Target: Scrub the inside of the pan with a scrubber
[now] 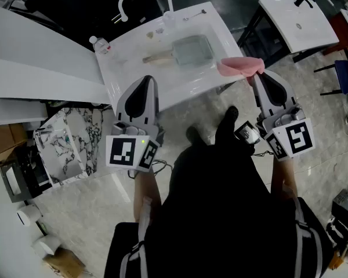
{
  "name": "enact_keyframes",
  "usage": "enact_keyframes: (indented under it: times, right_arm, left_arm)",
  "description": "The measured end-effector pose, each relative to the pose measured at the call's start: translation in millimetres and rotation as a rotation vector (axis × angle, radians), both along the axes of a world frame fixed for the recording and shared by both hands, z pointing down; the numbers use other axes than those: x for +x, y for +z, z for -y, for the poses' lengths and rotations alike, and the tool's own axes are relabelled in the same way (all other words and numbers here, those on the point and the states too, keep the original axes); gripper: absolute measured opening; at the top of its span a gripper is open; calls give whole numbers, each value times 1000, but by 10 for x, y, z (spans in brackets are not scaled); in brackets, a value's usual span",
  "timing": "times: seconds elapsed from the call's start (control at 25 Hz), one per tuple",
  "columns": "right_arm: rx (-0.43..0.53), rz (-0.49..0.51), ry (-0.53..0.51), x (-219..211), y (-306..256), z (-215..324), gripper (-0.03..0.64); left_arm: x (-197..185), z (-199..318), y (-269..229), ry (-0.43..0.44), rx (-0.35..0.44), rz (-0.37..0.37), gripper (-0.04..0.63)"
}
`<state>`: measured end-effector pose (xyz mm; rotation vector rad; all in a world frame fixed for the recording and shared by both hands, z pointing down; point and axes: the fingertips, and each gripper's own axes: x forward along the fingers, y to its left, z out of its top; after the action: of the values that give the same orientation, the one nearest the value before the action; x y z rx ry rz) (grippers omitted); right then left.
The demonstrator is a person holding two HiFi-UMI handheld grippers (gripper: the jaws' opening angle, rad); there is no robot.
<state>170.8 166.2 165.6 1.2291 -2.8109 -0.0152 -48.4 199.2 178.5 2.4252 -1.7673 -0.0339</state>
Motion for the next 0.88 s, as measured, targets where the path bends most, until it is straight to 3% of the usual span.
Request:
enact_keyframes:
  times: [0.68, 0.88]
  right_arm:
    - [-77, 13, -2, -286, 221, 8, 21]
    - [-121, -49, 5, -275, 410, 161, 21]
  left_arm:
    - [-35, 84, 346, 70, -63, -32, 40]
    - [-19, 208, 566, 77, -119, -55, 40]
